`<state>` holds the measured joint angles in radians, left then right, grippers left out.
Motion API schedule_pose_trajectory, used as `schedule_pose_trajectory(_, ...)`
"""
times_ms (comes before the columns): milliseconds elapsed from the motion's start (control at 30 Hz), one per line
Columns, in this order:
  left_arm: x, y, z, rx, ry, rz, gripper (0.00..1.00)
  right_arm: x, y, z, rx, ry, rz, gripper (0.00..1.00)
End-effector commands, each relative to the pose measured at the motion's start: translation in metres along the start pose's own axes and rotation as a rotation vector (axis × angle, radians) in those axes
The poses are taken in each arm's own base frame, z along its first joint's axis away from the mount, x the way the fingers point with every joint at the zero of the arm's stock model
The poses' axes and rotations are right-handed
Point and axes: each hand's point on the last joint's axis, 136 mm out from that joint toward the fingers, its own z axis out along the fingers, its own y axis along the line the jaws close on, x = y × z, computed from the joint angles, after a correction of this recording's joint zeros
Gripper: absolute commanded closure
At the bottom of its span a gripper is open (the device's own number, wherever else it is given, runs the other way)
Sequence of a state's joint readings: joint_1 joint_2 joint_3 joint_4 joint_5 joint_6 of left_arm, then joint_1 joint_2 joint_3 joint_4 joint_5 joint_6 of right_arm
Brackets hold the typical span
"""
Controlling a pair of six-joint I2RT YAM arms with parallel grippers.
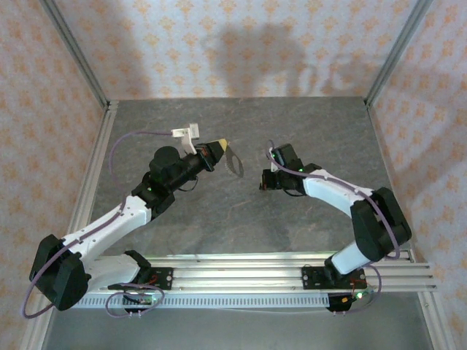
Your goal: Put the keys on the keyring
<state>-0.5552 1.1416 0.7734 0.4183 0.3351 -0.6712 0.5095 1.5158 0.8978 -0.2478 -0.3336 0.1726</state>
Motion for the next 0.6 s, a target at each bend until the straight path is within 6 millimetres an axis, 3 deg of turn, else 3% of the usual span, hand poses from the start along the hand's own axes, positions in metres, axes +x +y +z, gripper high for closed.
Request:
schedule_pose_trajectory(0, -0.017, -0.016, 0.001, 0.047, -0.031, 0.029, 1.00, 0.002, -0.002, 0.001, -0.005, 0.007, 0.024, 1.00)
schedule_pose_trajectory(367, -0.018, -0.018, 0.002, 0.053, -0.030, 0.026, 1.00, 0.011, -0.002, 0.006, -0.028, 0.014, 0.053, 1.00)
schedule_pose_trajectory(567, -0.015, -0.021, 0.004, 0.064, -0.004, 0.063, 1.00, -0.023, 0.013, -0.031, -0.131, -0.119, 0.118, 1.00)
